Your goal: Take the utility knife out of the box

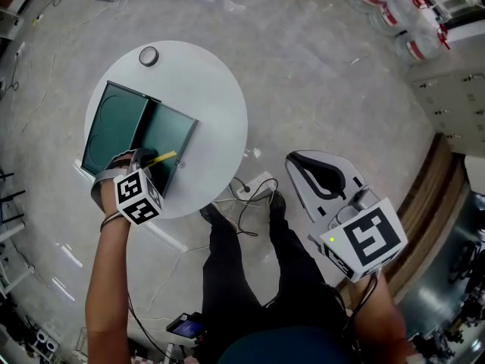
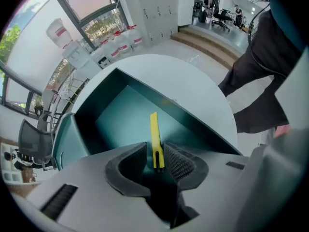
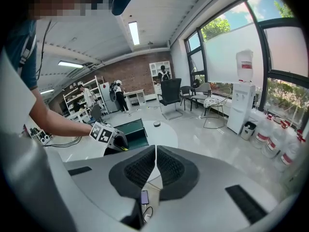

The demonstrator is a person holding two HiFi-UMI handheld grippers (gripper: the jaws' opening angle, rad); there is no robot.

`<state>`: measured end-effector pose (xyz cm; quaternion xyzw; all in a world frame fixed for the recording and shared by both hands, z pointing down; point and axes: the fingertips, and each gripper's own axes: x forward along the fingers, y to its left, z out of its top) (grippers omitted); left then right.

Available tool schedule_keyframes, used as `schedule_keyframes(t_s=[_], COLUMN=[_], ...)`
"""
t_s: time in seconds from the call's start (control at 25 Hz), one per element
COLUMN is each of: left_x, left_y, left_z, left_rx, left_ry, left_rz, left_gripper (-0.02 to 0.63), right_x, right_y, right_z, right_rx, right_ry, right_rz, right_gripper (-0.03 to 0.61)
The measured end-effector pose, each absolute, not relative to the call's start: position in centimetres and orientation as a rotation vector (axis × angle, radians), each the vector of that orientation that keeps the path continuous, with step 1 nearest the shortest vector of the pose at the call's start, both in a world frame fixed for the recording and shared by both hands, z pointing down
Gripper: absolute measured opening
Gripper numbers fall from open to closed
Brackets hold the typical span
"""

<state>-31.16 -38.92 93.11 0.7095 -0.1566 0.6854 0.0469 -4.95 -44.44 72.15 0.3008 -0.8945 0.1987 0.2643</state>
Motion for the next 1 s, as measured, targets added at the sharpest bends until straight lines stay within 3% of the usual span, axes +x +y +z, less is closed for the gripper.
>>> schedule_keyframes(t_s=[0.2, 0.32, 1.0], left_x=[-31.4, -30.9, -30.9], left_y=[-38.1, -37.8, -36.0], left_z=[94.3, 94.3, 89.8], left_rx=[2.034, 2.019, 2.067], left_ry=[-0.358, -0.334, -0.572], left_rz=[2.203, 2.202, 2.062], left_gripper=[0.123, 0.081, 0.078], right_x=[-4.6, -4.4, -5.8], right_y=[-44.6, -44.6, -43.5], right_z=[72.7, 72.5, 67.1], right_rx=[0.817, 0.819, 0.795], right_ry=[-2.414, -2.416, -2.467], right_rz=[0.549, 0.553, 0.463], right_gripper=[0.038, 0.038, 0.038])
